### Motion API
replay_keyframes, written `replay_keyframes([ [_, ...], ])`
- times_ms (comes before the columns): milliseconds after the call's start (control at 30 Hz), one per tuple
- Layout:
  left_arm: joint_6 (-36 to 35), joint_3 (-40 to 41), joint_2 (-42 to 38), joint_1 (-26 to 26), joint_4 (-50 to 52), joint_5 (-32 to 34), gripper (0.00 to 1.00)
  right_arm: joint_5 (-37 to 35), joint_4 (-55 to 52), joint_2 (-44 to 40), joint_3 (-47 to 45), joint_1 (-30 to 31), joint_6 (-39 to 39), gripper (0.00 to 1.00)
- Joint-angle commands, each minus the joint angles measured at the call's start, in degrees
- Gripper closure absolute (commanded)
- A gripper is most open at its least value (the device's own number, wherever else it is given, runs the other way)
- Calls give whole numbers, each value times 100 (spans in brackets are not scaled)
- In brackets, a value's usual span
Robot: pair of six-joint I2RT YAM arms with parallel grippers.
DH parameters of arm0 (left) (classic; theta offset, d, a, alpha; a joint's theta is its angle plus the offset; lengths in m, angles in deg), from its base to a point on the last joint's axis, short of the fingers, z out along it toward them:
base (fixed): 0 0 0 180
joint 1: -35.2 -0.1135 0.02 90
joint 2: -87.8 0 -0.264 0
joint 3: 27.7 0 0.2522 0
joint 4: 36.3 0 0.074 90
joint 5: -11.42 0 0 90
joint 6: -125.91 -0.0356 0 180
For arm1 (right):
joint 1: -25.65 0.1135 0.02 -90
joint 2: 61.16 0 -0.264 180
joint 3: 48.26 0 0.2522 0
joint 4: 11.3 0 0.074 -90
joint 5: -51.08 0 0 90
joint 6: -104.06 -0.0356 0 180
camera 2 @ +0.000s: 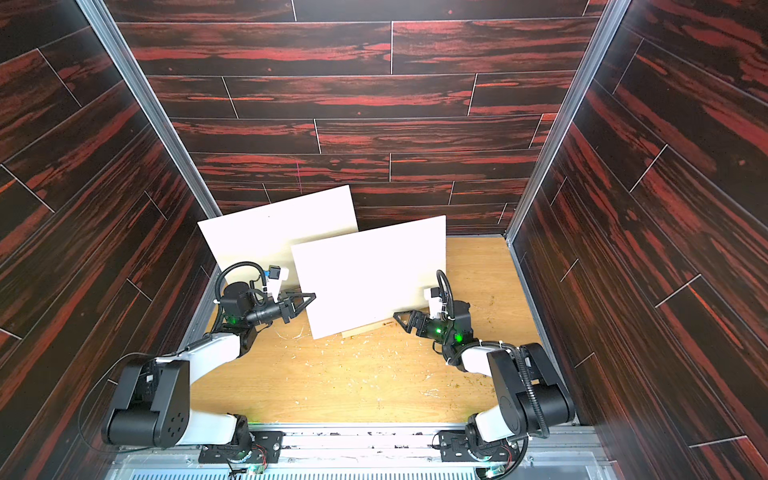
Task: Disassemble the easel
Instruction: Move the easel to the center of the board, then pick up the drawing board from the easel.
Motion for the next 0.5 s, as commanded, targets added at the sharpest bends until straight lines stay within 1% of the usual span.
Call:
replay_keyframes([
  [0, 44, -12, 249, -84, 635, 262, 96, -71, 582, 109, -207, -85, -244, 2],
  [267, -486, -148, 120, -84, 1485, 213, 97, -508, 1844, 827, -279, -304, -680, 2],
  [467, -691, -155, 85, -84, 1741, 230, 98, -735, 2790, 1444, -233, -420, -995, 2],
])
